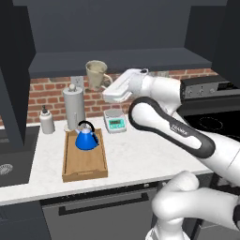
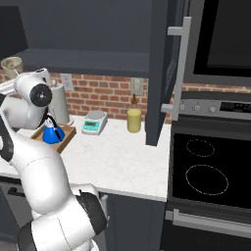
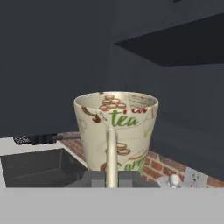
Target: Pick the kettle from the counter and place it on the tray. Then pick the mug from the cabinet and place it on the tray. Then close the cabinet doors.
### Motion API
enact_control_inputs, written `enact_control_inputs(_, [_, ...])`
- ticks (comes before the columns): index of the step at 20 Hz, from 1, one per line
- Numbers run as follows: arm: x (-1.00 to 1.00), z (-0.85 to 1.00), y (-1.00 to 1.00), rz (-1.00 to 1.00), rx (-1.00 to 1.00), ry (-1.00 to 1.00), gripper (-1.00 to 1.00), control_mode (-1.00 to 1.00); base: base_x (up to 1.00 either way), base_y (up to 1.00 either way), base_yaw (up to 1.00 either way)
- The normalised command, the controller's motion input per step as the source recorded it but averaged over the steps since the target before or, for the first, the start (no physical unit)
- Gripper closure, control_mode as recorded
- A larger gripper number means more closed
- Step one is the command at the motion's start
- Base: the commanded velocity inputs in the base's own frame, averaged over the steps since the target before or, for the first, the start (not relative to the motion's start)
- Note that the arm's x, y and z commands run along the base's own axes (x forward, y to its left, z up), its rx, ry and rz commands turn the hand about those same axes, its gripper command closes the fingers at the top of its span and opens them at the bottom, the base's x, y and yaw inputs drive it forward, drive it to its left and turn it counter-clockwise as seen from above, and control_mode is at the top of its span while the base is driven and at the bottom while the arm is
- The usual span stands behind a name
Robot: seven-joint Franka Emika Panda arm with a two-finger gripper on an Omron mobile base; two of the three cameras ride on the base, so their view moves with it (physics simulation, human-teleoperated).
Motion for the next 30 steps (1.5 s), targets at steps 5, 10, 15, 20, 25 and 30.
enact_control_inputs(5, [-0.71,-0.22,-0.02,0.32,-0.06,-0.01,1.00,-1.00,0.00,0.00,0.00])
enact_control_inputs(10, [-0.62,-0.35,-0.04,0.21,-0.04,-0.05,1.00,-1.00,0.00,0.00,0.00])
enact_control_inputs(15, [-0.38,-0.36,0.00,0.09,-0.06,-0.09,1.00,-1.00,0.00,0.00,0.00])
enact_control_inputs(20, [-0.11,-0.36,0.00,0.05,-0.10,0.00,1.00,-1.00,0.00,0.00,0.00])
enact_control_inputs(25, [0.00,-0.30,0.00,0.03,-0.07,0.00,1.00,-1.00,0.00,0.00,0.00])
enact_control_inputs(30, [0.05,-0.31,0.01,0.10,-0.06,0.00,1.00,-1.00,0.00,0.00,0.00])
